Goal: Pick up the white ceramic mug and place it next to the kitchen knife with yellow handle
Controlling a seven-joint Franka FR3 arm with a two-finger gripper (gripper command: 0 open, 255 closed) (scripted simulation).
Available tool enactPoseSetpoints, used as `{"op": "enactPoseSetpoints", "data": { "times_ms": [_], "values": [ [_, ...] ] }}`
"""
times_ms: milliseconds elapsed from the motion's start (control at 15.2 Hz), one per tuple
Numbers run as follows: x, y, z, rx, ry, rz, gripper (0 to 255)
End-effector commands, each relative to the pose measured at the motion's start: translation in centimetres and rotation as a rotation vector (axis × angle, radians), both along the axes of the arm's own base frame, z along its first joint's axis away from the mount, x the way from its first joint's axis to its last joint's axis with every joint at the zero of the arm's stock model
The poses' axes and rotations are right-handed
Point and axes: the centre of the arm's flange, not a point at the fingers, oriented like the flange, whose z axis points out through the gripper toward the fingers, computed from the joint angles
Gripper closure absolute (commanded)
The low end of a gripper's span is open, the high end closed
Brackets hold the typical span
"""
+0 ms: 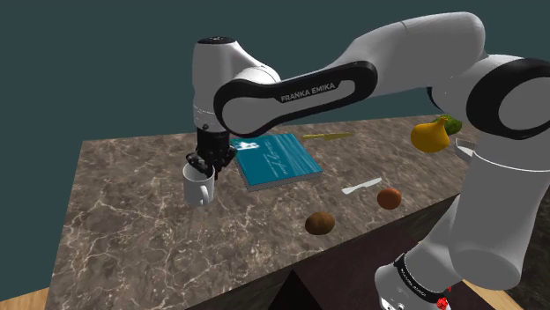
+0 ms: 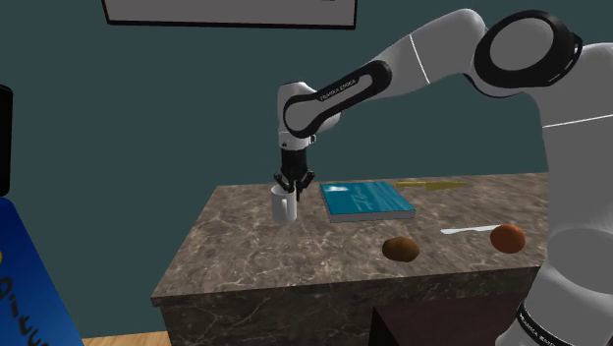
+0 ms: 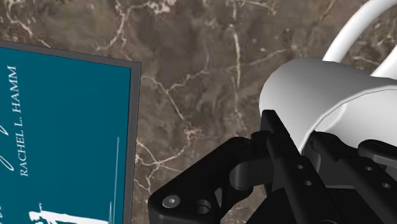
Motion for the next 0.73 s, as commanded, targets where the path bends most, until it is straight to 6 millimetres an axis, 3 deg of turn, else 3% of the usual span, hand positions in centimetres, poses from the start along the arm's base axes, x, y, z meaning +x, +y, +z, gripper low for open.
{"op": "enactPoseSetpoints", "data": {
  "times_ms": [0, 660],
  "values": [
    [-0.1, 0.0, 1.1, 0.000, 0.000, 0.000, 255],
    [-0.1, 0.0, 6.4, 0.000, 0.000, 0.000, 255]
  ]
}}
